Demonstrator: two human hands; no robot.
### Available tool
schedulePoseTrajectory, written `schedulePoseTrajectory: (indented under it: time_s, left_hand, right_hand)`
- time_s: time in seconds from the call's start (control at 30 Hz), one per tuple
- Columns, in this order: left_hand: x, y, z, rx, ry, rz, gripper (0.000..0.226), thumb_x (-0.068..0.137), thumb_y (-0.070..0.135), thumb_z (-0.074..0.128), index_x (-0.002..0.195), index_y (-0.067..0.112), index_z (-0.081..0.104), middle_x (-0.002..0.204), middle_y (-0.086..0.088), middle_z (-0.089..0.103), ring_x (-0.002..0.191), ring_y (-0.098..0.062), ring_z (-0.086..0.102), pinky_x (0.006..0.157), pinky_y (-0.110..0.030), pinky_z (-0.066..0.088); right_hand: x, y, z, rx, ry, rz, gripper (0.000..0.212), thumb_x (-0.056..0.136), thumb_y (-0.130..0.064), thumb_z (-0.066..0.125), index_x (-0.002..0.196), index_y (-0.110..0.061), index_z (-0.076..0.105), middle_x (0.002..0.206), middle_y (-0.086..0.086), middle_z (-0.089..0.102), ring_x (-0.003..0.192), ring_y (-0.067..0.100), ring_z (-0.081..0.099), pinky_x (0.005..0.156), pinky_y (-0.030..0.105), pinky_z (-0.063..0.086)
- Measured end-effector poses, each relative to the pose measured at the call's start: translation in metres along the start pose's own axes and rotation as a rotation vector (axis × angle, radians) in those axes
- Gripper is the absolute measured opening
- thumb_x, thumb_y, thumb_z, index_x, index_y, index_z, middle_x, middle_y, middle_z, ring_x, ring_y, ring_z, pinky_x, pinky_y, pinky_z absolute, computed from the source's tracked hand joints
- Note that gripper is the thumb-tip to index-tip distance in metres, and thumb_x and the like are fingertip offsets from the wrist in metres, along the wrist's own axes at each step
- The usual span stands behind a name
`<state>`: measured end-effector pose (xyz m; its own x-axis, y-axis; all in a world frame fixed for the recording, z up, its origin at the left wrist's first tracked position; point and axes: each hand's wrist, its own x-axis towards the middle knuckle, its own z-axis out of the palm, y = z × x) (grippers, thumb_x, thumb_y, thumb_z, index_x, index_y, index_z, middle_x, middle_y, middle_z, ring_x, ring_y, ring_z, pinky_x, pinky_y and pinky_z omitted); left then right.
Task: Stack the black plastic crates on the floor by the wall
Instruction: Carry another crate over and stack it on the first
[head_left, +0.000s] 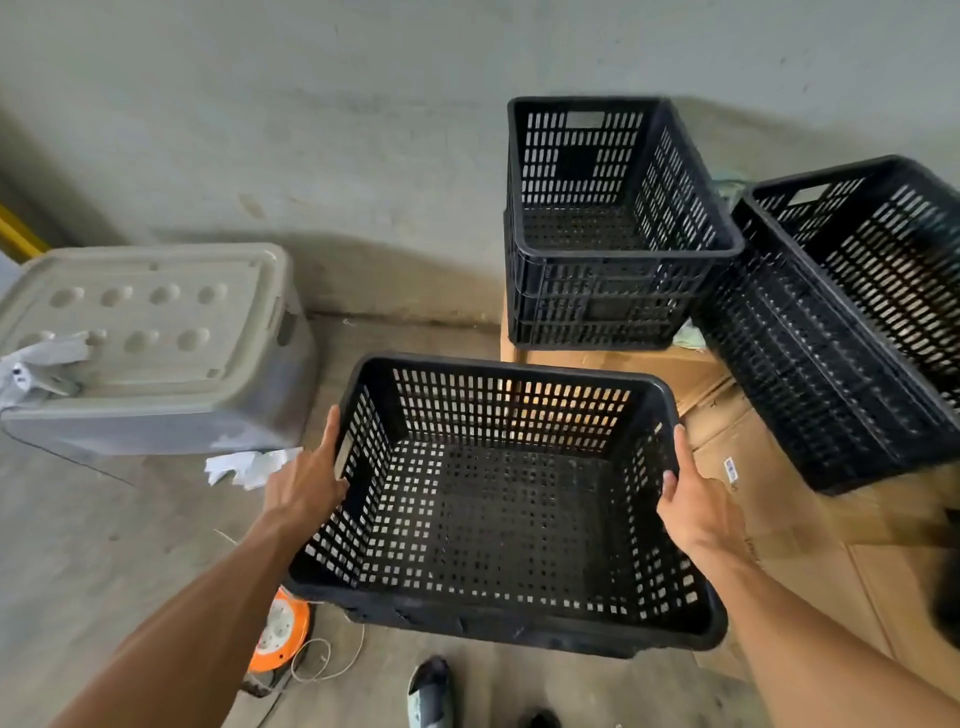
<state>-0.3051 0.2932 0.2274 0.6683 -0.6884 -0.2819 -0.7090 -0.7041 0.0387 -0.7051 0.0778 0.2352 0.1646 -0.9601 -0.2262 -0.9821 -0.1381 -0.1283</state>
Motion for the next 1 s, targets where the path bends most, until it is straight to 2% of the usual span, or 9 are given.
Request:
schedulePoseTrajectory:
  time_s: [0.1, 0.27, 0.37, 0.5, 0.63, 0.7, 0.77, 0.87, 1.0]
  left_hand:
    - [0.011, 0.030, 0.038, -0.034, -0.001, 0.035, 0.113, 0.087, 0.026, 0.072, 0.156, 0.036, -0.017, 0.085, -0.012, 0.068, 0.062, -0.024, 0.060, 0.053, -0.035, 0.043]
    - [0.046, 0.072, 0.096, -0.014, 0.005, 0.093, 0.110, 0.089, 0.026, 0.071, 0.157, 0.033, -0.015, 0.095, -0.013, 0.071, 0.073, -0.028, 0.067, 0.056, -0.034, 0.040]
    - [0.072, 0.091, 0.122, -0.010, -0.020, 0.104, 0.109, 0.091, 0.028, 0.069, 0.155, 0.036, -0.018, 0.086, -0.013, 0.071, 0.058, -0.024, 0.054, 0.054, -0.034, 0.041]
    - [0.106, 0.109, 0.152, -0.015, -0.014, 0.125, 0.103, 0.094, 0.029, 0.066, 0.156, 0.036, -0.016, 0.075, -0.009, 0.063, 0.050, -0.017, 0.046, 0.052, -0.032, 0.039]
    - [0.130, 0.117, 0.181, -0.036, -0.002, 0.140, 0.101, 0.096, 0.033, 0.063, 0.155, 0.038, -0.019, 0.075, -0.010, 0.064, 0.048, -0.014, 0.047, 0.049, -0.030, 0.038]
    - [0.138, 0.116, 0.196, -0.024, -0.002, 0.138, 0.101, 0.096, 0.033, 0.063, 0.154, 0.037, -0.020, 0.069, -0.005, 0.058, 0.045, -0.013, 0.047, 0.044, -0.027, 0.035]
    - [0.141, 0.112, 0.212, -0.015, -0.006, 0.118, 0.101, 0.096, 0.033, 0.063, 0.154, 0.038, -0.020, 0.066, -0.004, 0.054, 0.044, -0.013, 0.044, 0.043, -0.028, 0.036]
    - [0.136, 0.105, 0.233, -0.023, -0.001, 0.119, 0.102, 0.096, 0.032, 0.064, 0.154, 0.039, -0.020, 0.061, -0.003, 0.051, 0.045, -0.017, 0.044, 0.050, -0.033, 0.042]
    - [0.130, 0.104, 0.238, -0.074, 0.008, 0.127, 0.099, 0.096, 0.026, 0.062, 0.155, 0.039, -0.016, 0.059, -0.001, 0.047, 0.043, -0.014, 0.040, 0.050, -0.031, 0.039]
  right_hand:
    - [0.021, 0.031, 0.028, -0.014, 0.029, 0.048, 0.067, 0.103, -0.035, 0.035, 0.158, -0.037, -0.003, 0.056, 0.003, 0.050, 0.049, 0.017, 0.048, 0.050, 0.032, 0.043]
    - [0.051, 0.072, 0.087, -0.011, 0.079, 0.111, 0.066, 0.101, -0.033, 0.039, 0.156, -0.037, 0.003, 0.063, 0.008, 0.054, 0.057, 0.026, 0.049, 0.061, 0.039, 0.051]
    - [0.070, 0.088, 0.120, 0.014, 0.089, 0.137, 0.073, 0.099, -0.030, 0.047, 0.156, -0.038, 0.001, 0.075, 0.016, 0.060, 0.062, 0.027, 0.047, 0.062, 0.039, 0.047]
    - [0.092, 0.094, 0.158, 0.074, 0.109, 0.146, 0.070, 0.101, -0.028, 0.044, 0.157, -0.036, 0.003, 0.072, 0.024, 0.063, 0.059, 0.036, 0.056, 0.060, 0.041, 0.048]
    - [0.105, 0.092, 0.188, 0.050, 0.158, 0.155, 0.066, 0.102, -0.026, 0.044, 0.159, -0.028, 0.013, 0.083, 0.028, 0.066, 0.059, 0.036, 0.054, 0.056, 0.035, 0.038]
    - [0.112, 0.092, 0.202, 0.032, 0.127, 0.161, 0.066, 0.103, -0.028, 0.042, 0.160, -0.030, 0.009, 0.081, 0.029, 0.065, 0.058, 0.030, 0.046, 0.056, 0.035, 0.037]
    - [0.116, 0.095, 0.220, 0.008, 0.093, 0.167, 0.066, 0.104, -0.032, 0.038, 0.159, -0.033, 0.001, 0.078, 0.027, 0.064, 0.057, 0.030, 0.047, 0.057, 0.035, 0.040]
    - [0.111, 0.097, 0.247, 0.029, 0.063, 0.179, 0.066, 0.104, -0.034, 0.034, 0.158, -0.036, -0.003, 0.069, 0.019, 0.060, 0.059, 0.037, 0.059, 0.058, 0.036, 0.041]
    - [0.107, 0.101, 0.256, 0.026, 0.098, 0.174, 0.065, 0.103, -0.030, 0.035, 0.159, -0.033, 0.002, 0.056, 0.012, 0.051, 0.046, 0.026, 0.041, 0.055, 0.034, 0.038]
